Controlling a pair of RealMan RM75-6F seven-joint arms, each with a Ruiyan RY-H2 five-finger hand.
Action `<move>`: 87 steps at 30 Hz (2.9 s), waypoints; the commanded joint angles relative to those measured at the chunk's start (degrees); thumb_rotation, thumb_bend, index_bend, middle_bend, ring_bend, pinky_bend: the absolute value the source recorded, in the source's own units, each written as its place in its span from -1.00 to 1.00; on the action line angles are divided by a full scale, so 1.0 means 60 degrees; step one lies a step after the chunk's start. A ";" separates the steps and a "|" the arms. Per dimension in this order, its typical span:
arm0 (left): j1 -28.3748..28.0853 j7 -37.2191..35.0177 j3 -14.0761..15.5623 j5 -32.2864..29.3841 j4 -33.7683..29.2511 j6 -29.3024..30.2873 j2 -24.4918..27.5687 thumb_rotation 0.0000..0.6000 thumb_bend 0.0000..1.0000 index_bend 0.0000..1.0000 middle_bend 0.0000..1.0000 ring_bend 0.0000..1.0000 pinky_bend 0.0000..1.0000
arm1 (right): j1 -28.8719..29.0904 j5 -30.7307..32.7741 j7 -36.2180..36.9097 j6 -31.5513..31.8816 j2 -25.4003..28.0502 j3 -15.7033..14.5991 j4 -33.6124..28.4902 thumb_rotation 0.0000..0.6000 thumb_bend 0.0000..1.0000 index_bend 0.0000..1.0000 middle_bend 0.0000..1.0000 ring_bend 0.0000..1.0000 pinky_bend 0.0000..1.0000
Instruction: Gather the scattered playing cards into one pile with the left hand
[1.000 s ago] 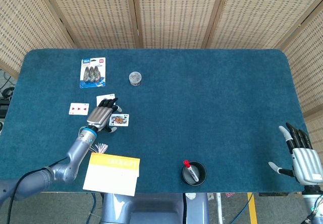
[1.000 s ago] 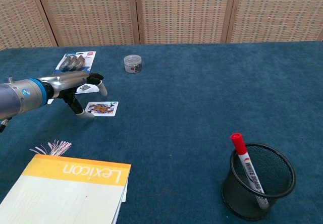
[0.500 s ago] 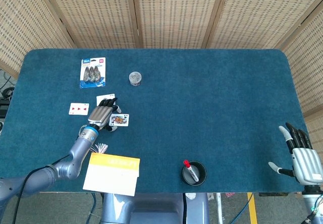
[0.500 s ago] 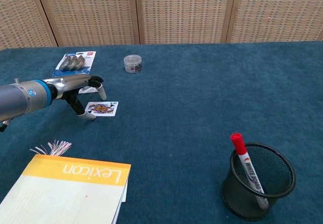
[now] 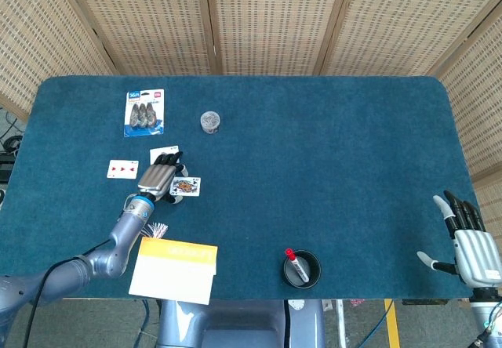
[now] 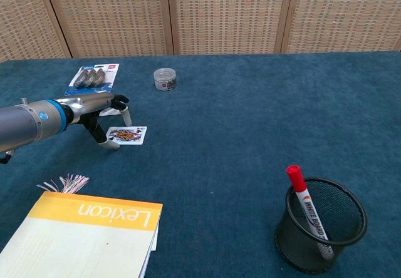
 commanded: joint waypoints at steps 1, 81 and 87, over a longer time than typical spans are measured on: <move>-0.0005 0.0009 0.0000 -0.0018 0.0018 -0.0008 -0.0017 1.00 -0.48 -0.09 -1.00 -1.00 -1.00 | 0.0001 -0.0001 0.0004 0.0000 0.0002 0.0000 -0.0003 1.00 -0.69 -1.00 -1.00 -1.00 -1.00; 0.0259 -0.6048 0.0645 0.4030 0.4750 -0.2198 0.0783 1.00 -0.53 -0.23 -1.00 -1.00 -1.00 | -0.0046 0.0394 -0.0939 0.0020 -0.0138 0.0136 -0.0240 1.00 -0.69 -1.00 -1.00 -1.00 -1.00; 0.0267 -0.6198 0.0736 0.4184 0.4823 -0.2217 0.0818 1.00 -0.54 -0.28 -1.00 -1.00 -1.00 | -0.0049 0.0383 -0.0937 0.0025 -0.0140 0.0134 -0.0234 1.00 -0.69 -1.00 -1.00 -1.00 -1.00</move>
